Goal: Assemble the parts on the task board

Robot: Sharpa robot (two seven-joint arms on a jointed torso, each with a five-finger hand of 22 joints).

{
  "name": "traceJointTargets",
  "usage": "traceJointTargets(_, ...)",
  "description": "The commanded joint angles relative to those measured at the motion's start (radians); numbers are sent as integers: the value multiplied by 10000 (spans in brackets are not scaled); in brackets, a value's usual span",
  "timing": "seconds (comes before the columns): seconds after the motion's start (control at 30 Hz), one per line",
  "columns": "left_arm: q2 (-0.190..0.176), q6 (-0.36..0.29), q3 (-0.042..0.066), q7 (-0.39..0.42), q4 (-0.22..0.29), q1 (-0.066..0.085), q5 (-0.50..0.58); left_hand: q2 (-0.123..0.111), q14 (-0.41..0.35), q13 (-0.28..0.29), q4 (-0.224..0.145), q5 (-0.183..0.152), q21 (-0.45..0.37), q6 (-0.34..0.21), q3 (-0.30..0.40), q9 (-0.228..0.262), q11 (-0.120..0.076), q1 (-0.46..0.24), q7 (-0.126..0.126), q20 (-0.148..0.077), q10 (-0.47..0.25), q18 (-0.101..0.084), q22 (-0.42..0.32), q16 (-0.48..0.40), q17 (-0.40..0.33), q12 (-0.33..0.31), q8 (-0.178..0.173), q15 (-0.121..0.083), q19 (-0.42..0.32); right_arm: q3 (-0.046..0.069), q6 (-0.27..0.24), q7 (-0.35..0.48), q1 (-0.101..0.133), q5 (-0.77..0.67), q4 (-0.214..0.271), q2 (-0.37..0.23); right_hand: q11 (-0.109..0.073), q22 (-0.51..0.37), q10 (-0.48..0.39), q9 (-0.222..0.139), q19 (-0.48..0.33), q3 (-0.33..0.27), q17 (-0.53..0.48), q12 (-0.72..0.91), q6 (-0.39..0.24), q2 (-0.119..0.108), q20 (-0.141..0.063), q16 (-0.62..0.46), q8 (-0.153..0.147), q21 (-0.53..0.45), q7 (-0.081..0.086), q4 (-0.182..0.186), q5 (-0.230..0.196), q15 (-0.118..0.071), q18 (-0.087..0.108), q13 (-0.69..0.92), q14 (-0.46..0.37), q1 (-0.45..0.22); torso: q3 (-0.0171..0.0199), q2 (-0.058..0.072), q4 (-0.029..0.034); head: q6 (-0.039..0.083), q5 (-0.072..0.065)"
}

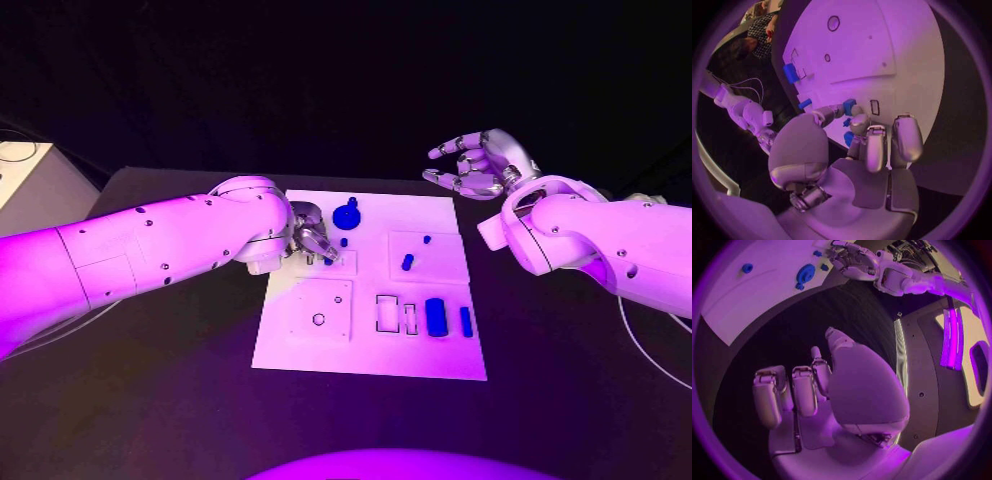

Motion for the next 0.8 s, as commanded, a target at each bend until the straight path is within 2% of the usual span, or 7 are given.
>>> traceJointTargets(0.03, 81, 373, -112, 10, 34, -172, 78, -28, 973, 6, -308, -42, -54, 64, 210, -7, -60, -92, -45, -56, -31, -100, 2, 49, 2371, 11, -122, -88, 19, 4, 78, 70, -2, 9, 15, -10, -8, 2630, -42, -15, 1046, 65, 1717, -64, -67, 6, 22, -17, 62, 44, 25, 7, -30, 55, -66, 642, 584, -82, -8, 0, -1, -8, -1)
traceJointTargets(0.27, 61, 400, -113, 12, 38, -173, 49, -60, 974, 39, -116, -68, -66, 106, -147, 1, -60, -141, -46, -57, -34, -100, -3, 50, 2375, 20, -149, -89, 23, 4, 72, 76, -2, 16, 13, -23, -6, 2630, -63, -17, 1046, 68, 1707, -82, -71, 0, 23, -26, 63, 44, 26, 11, -31, 56, -66, 623, 578, -98, -10, 2, 0, -8, 5)
traceJointTargets(0.33, 40, 399, -112, 15, 51, -173, 38, -98, 973, 75, 112, -98, -75, 159, -686, 24, -61, -169, -47, -59, -30, -102, 2, 48, 2374, 34, -163, -91, 33, 4, 66, 79, -2, 17, 15, -28, -6, 2630, -63, -17, 1046, 68, 1707, -82, -71, 0, 23, -26, 63, 44, 26, 11, -31, 56, -66, 623, 578, -98, -8, 0, 2, -19, 10)
traceJointTargets(0.53, -27, 333, -110, 23, 104, -176, 12, -134, 970, 96, 637, -200, -95, 197, -1664, 58, -52, -188, -38, -55, -51, -104, 7, 41, 2366, 30, -218, -87, 45, 4, 52, 90, -2, 19, 15, -30, -5, 2630, -64, -17, 1046, 69, 1701, -82, -73, -3, 23, -31, 64, 44, 27, 15, -33, 56, -66, 623, 575, -109, -16, -1, 4, 15, 11)
traceJointTargets(0.63, -78, 275, -106, 27, 155, -177, 5, -127, 969, 112, 1009, -481, -107, 209, -2142, 78, -44, -192, -27, -53, -55, -102, 6, 37, 2363, 31, -249, -77, 49, 4, 45, 99, -3, 25, 13, -31, -4, 2630, -98, -18, 1046, 68, 1687, -114, -77, -6, 24, -44, 64, 44, 28, 20, -37, 57, -66, 591, 567, -122, -14, -4, -2, 19, 16)
traceJointTargets(0.7, -110, 241, -103, 27, 190, -177, 3, -93, 972, 123, 1247, -967, -113, 214, -2400, 94, -41, -101, -24, -48, -57, -101, 6, 40, 2369, 34, -267, -73, 51, 4, 43, 103, -3, 28, 11, -31, -4, 2630, -108, -19, 1046, 68, 1683, -123, -78, -6, 24, -47, 64, 44, 29, 21, -37, 58, -66, 582, 565, -125, -12, -6, -3, 19, 17)
traceJointTargets(0.8, -174, 180, -81, 29, 268, -178, 1, -87, 971, 134, 1454, -1170, -114, 217, -2590, 107, -33, -41, -18, -46, -56, -102, 16, 39, 2369, 36, -282, -70, 56, 4, 39, 109, -6, 32, 9, -33, -4, 2630, -108, -19, 1046, 68, 1683, -123, -78, -6, 24, -47, 64, 44, 29, 21, -37, 58, -66, 582, 565, -125, -7, -10, -4, 26, 21)
